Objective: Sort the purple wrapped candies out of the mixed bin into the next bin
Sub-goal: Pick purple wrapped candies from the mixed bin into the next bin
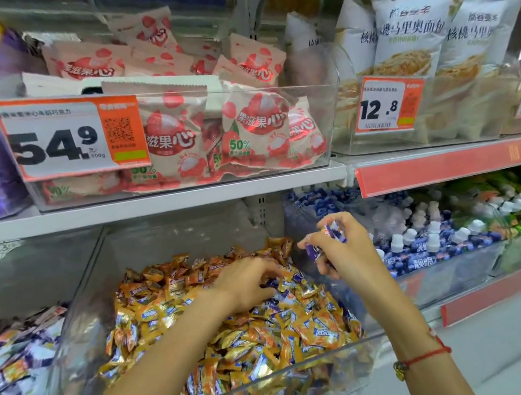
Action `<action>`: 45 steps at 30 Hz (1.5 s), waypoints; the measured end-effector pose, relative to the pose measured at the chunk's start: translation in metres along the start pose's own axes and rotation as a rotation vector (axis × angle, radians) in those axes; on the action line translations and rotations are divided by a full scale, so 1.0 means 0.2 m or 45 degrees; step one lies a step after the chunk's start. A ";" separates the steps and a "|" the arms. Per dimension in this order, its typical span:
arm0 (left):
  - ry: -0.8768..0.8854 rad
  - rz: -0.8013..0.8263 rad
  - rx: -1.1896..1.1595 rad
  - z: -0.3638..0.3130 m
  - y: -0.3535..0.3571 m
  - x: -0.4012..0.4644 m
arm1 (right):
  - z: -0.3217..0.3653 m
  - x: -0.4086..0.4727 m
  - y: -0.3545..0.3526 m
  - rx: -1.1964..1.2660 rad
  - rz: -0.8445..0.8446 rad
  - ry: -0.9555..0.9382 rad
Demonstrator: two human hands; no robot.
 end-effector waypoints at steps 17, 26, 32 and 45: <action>-0.211 0.339 0.142 0.13 0.08 0.03 | -0.03 -0.03 0.04 0.106 0.161 0.022; -0.428 -0.082 -0.734 0.16 -0.21 -0.22 | 0.00 -0.03 0.07 -0.306 0.139 -0.182; -0.502 -0.293 -1.472 0.06 -0.33 -0.40 | -0.04 -0.06 0.22 -0.065 0.147 0.032; -0.429 -0.202 -1.524 0.11 -0.24 -0.24 | 0.06 -0.05 0.02 -0.033 0.169 -0.101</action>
Point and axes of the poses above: each hand's wrist, its own x-axis towards the middle knuckle, its own y-axis out of the palm, z = x × y, the point moved 8 cm from there along x, towards the middle knuckle, and after that the axes turned 12 degrees about x, right-handed, at the moved point
